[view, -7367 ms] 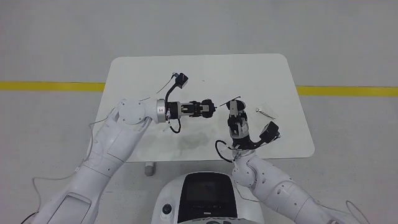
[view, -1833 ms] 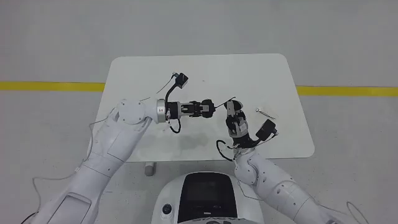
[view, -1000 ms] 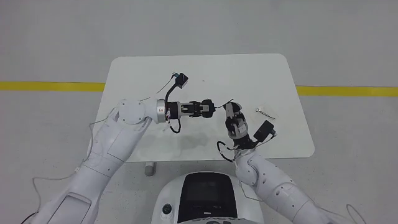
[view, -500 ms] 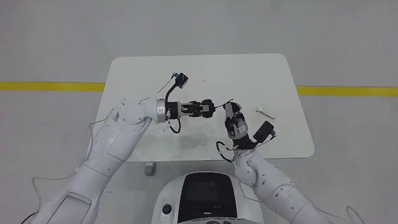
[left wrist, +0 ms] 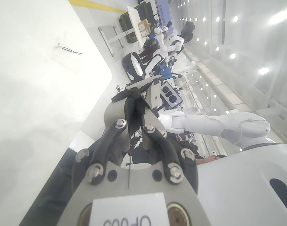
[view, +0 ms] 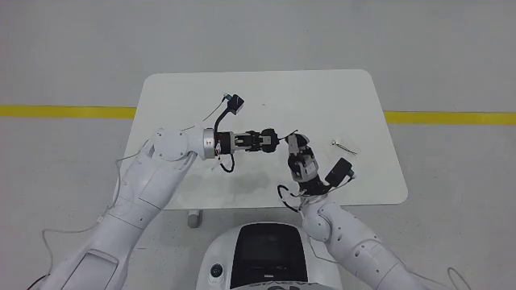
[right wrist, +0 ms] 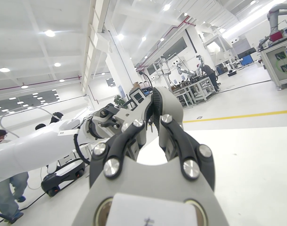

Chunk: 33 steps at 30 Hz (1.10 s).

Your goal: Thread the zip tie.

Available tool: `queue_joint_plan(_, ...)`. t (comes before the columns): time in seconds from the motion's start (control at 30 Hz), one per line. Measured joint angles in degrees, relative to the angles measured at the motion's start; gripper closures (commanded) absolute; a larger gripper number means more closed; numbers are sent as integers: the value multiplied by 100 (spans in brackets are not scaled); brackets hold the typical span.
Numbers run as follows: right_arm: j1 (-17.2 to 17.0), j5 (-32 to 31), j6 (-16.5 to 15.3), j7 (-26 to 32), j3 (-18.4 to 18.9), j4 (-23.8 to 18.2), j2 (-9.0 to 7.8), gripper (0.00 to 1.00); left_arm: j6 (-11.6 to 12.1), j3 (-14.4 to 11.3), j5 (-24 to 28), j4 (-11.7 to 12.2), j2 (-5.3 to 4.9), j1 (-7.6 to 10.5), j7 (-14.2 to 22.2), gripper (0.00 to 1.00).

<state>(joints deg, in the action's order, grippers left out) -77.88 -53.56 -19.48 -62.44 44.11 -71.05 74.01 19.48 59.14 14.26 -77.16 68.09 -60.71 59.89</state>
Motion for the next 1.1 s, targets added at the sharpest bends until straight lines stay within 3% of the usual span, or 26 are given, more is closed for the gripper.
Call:
queue_joint_plan(0.63,80,106,0,22,-166,89,-23,100,0,0,0,0,0,0,0,100)
queue_joint_plan(0.67,86,107,0,24,-174,93,-26,65,0,0,0,0,0,0,0,100)
queue_joint_plan(0.7,87,104,0,24,-178,93,-30,0,0,0,0,0,0,0,0,100)
queue_joint_plan(1.1,-205,-6,0,-424,-30,-106,-300,0,0,0,0,0,0,0,0,100)
